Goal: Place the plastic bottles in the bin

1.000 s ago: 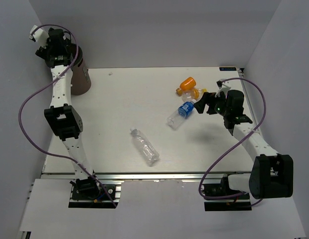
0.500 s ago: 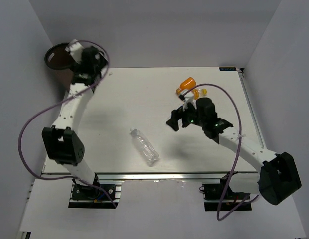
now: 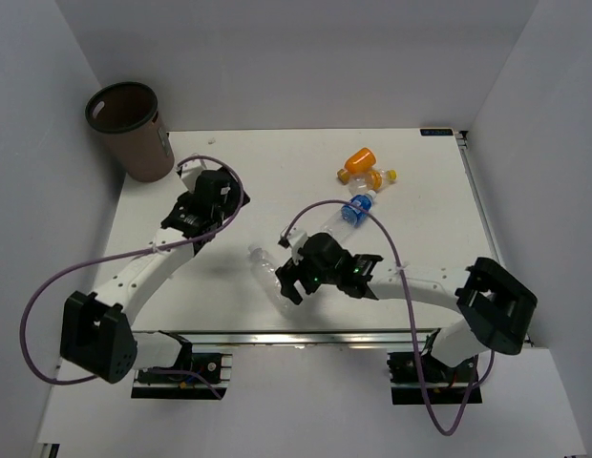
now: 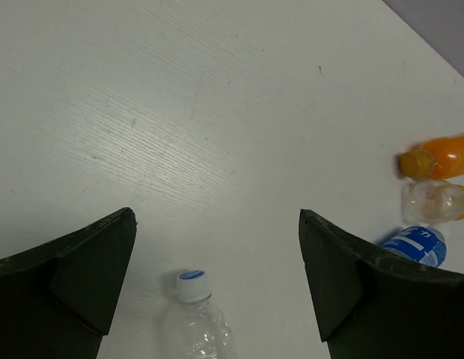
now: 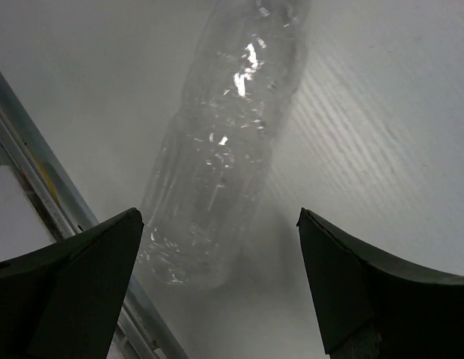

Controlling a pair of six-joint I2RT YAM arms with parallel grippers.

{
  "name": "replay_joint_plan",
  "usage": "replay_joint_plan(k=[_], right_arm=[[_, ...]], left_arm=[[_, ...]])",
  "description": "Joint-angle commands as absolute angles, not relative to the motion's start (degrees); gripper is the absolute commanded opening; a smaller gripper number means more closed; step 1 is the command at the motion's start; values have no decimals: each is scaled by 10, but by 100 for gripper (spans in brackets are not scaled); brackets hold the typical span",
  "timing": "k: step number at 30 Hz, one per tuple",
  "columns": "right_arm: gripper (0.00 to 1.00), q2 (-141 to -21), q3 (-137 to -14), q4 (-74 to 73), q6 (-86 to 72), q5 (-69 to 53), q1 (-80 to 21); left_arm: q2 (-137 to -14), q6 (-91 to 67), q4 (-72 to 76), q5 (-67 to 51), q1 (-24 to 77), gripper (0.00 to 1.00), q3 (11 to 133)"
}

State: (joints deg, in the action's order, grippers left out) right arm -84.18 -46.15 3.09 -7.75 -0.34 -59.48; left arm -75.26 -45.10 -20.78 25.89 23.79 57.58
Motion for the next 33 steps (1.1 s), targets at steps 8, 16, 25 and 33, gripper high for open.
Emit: replay_joint_plan(k=[8, 16, 25, 33], right_arm=[[89, -936, -501, 57, -134, 51, -638], [49, -912, -486, 102, -134, 85, -638], [44, -873, -526, 156, -108, 114, -635], [52, -874, -573, 186, -80, 124, -626]], left_arm=[[-688, -472, -231, 299, 240, 98, 546], [-690, -467, -187, 166, 240, 98, 519], [-740, -483, -129, 38, 255, 98, 504], [-748, -482, -116, 43, 264, 66, 508]])
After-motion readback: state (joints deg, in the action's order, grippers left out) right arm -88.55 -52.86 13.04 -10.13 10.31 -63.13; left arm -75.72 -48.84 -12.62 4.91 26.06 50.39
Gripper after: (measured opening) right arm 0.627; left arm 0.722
